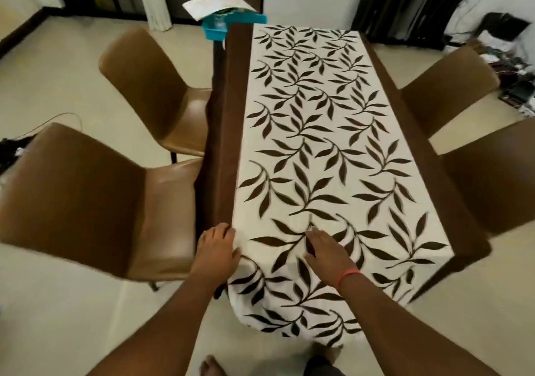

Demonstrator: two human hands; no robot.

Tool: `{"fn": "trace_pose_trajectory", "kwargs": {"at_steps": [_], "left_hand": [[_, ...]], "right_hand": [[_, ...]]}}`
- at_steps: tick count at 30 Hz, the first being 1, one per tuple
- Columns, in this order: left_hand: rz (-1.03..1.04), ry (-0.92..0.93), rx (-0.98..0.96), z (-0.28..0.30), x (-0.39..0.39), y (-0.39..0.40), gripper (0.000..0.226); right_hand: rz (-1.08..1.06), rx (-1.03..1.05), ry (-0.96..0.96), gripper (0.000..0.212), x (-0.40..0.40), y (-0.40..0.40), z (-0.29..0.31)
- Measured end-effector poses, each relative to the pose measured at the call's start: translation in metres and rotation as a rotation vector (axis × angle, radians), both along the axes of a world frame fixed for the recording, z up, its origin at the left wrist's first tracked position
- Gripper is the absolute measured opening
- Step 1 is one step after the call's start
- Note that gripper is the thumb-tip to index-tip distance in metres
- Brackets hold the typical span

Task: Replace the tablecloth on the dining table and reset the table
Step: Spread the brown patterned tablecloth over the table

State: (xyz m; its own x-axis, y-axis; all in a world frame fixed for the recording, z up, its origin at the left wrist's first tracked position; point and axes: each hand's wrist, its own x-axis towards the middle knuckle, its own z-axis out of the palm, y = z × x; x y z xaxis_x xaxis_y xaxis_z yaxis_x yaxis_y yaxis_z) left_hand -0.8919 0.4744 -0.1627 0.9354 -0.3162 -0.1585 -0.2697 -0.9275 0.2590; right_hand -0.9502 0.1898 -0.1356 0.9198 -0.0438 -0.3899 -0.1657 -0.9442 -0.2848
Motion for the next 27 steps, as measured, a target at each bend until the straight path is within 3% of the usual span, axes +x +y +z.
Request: {"fn": "trace_pose_trajectory", "kwargs": {"at_steps": [6, 10, 13, 20, 27], "left_hand": [[-0.010, 0.054, 0.163, -0.014, 0.026, -0.077, 0.069], [0.106, 0.059, 0.198, -0.020, 0.035, -0.146, 0.074], [0.194, 0.172, 0.274, -0.025, 0.037, -0.191, 0.081], [0.250, 0.319, 0.322, -0.019, 0.025, -0.248, 0.089], [0.270, 0.304, 0.292, -0.012, 0.009, -0.271, 0.089]], "right_hand": [[-0.205, -0.080, 0.039, 0.068, 0.000, -0.155, -0.005], [-0.317, -0.164, 0.080, 0.070, 0.001, -0.278, -0.008], [-0.391, -0.124, 0.121, 0.071, 0.002, -0.333, -0.011], [-0.324, -0.158, 0.147, 0.073, -0.007, -0.386, -0.020], [-0.320, -0.169, 0.145, 0.072, 0.001, -0.412, -0.015]]}}
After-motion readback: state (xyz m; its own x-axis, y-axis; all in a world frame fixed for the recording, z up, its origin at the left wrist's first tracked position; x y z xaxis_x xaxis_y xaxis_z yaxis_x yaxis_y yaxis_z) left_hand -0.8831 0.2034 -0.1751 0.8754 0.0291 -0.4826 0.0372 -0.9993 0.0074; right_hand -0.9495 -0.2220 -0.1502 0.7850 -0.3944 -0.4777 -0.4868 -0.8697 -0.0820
